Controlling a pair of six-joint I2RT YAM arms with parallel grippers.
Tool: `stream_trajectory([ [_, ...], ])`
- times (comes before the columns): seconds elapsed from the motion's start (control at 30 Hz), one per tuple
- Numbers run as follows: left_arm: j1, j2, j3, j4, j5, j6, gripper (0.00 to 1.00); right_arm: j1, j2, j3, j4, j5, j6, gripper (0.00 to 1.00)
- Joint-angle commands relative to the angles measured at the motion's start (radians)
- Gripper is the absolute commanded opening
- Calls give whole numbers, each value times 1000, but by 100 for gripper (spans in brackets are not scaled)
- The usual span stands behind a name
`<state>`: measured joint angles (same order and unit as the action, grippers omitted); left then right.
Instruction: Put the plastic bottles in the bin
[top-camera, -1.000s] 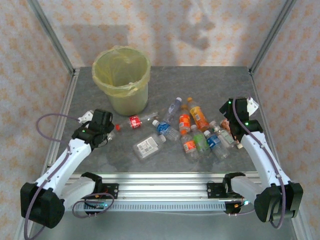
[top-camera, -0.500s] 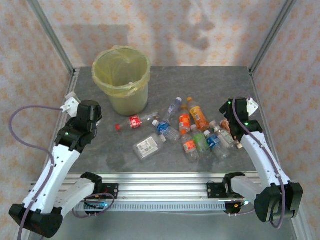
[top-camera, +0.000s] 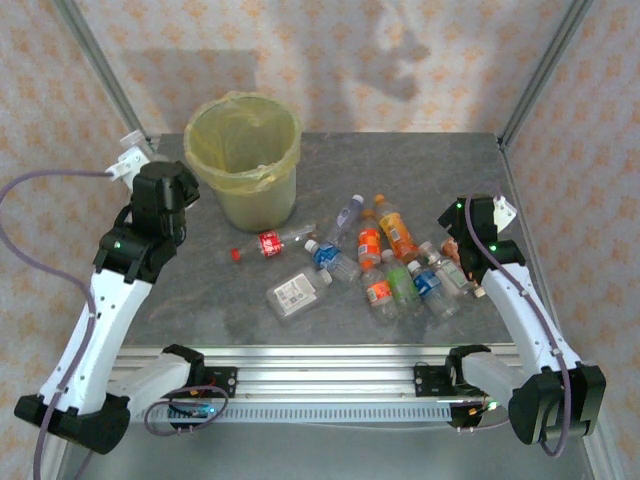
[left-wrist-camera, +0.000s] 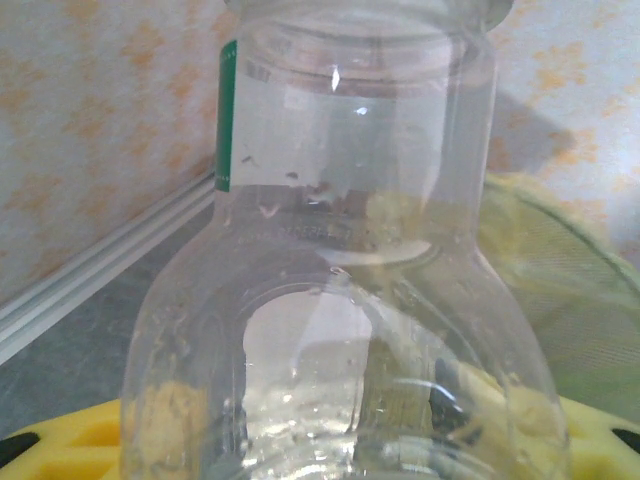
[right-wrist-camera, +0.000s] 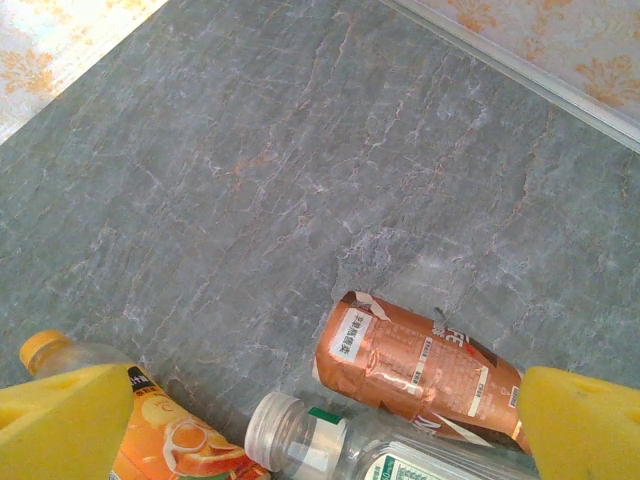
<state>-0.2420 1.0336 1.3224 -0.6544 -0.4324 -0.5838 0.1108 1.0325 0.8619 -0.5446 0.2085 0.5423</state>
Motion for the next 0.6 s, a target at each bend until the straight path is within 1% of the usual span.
stream_trajectory([
  [0.0,5,66,116,78,85,102,54,7,-14,15,-13,5,8,99],
  [0.13,4,202,274,66,169,150,54,7,-20,23,-18,4,7,99],
  [0.27,6,336,420,47,223,196,54,7,-25,32,-26,2,7,99],
  [0.43,7,520,630,-55,273,257,53,7,-39,43,-45,4,2,99],
  [0.57,9,650,767,-129,327,290,54,7,-56,43,-54,2,2,99],
])
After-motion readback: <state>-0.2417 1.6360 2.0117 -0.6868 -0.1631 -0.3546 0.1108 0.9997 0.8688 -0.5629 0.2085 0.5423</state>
